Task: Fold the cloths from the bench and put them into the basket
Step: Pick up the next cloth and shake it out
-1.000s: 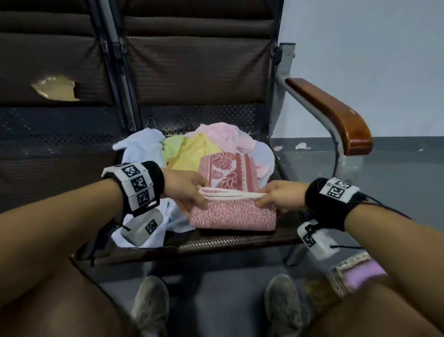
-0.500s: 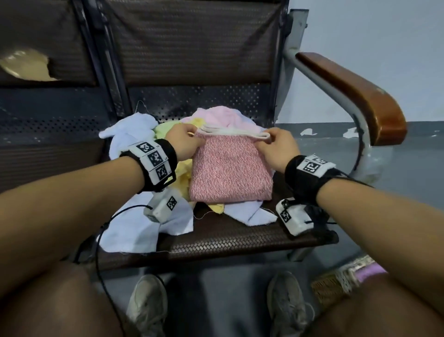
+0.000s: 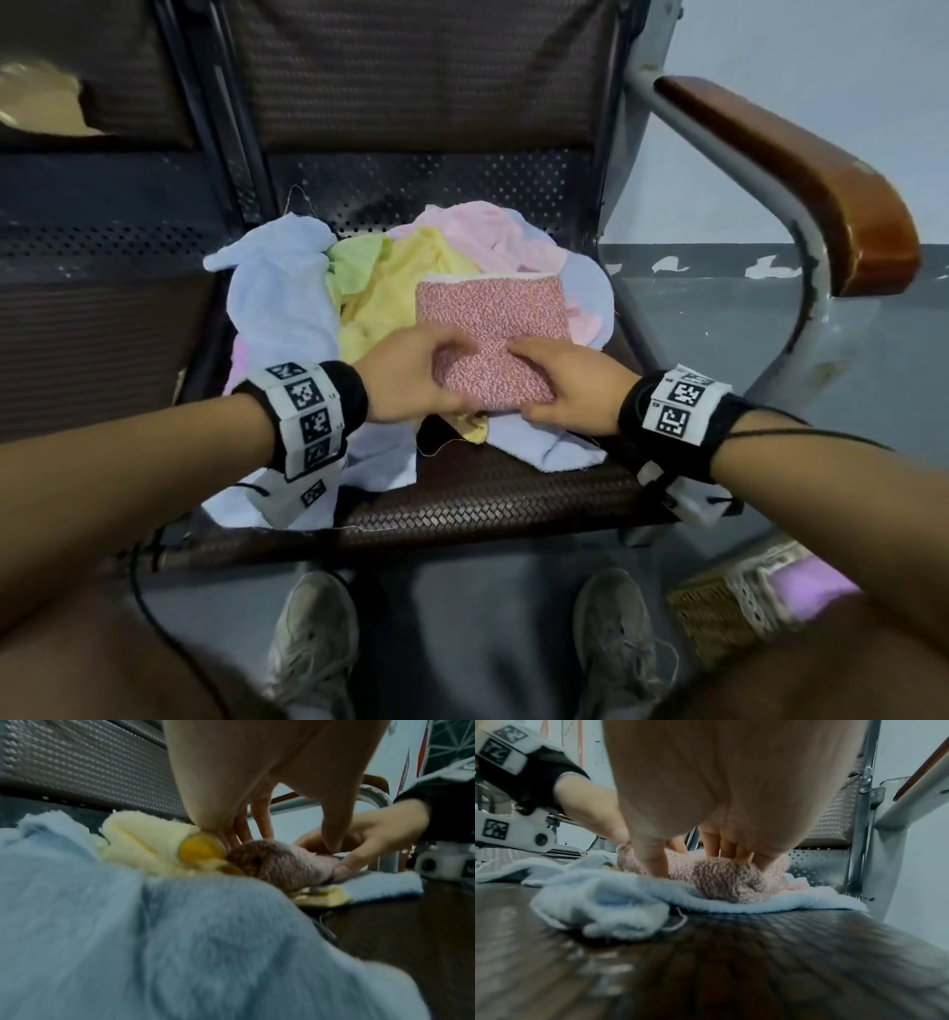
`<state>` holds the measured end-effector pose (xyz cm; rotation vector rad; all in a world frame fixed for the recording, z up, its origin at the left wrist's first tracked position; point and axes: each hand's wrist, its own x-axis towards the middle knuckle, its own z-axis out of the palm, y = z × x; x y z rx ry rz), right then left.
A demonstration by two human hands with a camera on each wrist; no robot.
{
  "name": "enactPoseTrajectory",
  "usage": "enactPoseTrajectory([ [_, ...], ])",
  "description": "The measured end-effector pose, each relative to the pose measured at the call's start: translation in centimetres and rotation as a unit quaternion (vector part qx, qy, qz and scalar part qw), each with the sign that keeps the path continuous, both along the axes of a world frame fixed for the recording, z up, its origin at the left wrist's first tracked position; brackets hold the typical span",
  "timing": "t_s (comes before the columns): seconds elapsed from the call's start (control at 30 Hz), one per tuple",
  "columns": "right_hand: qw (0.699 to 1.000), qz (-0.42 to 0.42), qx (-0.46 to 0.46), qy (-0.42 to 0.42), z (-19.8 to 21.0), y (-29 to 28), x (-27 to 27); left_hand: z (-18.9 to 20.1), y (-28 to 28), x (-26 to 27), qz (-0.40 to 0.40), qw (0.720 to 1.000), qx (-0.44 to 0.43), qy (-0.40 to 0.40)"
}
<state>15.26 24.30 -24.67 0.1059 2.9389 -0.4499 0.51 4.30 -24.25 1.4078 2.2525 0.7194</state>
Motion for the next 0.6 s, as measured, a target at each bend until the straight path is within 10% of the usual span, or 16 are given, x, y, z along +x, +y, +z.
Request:
enactPoseTrajectory([
  [0.27, 0.998, -0.060, 0.000, 0.012, 0.6, 0.9, 0.5, -1.3, -0.5, -0.8, 0.063, 0.992, 0.032, 0.105],
  [0.6, 0.941, -0.204, -0.227, 0.144, 2.8, 2.3, 1.5, -0.5, 0.3, -1.9, 0.212, 0.958, 0.120, -0.151],
])
